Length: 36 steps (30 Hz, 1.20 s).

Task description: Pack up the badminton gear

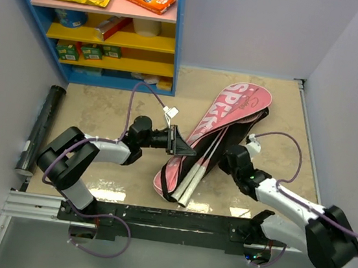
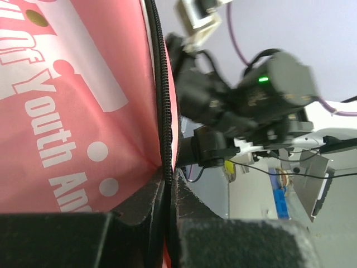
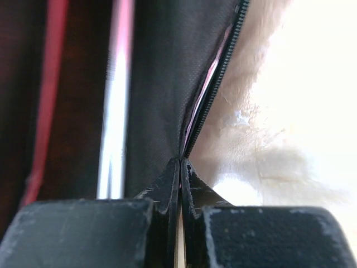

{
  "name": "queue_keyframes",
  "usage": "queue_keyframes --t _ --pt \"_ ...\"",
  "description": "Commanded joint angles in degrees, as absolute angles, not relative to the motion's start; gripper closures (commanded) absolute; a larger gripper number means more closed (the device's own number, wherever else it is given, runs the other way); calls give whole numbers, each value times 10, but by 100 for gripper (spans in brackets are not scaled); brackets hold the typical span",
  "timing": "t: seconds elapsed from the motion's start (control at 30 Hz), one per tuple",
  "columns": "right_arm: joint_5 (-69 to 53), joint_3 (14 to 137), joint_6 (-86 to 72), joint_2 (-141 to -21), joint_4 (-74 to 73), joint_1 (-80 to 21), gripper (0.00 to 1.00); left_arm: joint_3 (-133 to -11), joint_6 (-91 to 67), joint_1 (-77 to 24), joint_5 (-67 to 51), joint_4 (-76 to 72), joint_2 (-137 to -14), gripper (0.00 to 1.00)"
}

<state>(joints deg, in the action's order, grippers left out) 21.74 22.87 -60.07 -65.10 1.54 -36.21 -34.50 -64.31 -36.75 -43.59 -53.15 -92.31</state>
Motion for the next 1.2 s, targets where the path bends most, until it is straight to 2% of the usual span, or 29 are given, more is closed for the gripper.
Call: queue_keyframes --t 0.0,0.33,0.63,0.77,0.9,1.17 --pt "288 290 -521 -553 -141 -362 100 -362 -610 -360 -439 -551 -913 100" --pt "295 414 -439 -454 -320 -362 100 -363 -612 -359 -435 -554 -942 100" --pt "258 477 -394 -469 -332 -363 100 -377 -586 -359 -432 -497 -933 100" --pt "272 482 -382 -492 -341 -362 100 -437 -462 -359 -363 -279 -887 100" --pt "245 454 -391 -479 -302 -363 100 -446 -430 -359 -345 -249 -859 100" --pt "193 401 -425 -491 -247 -362 100 -526 -315 -357 -253 -74 -831 100"
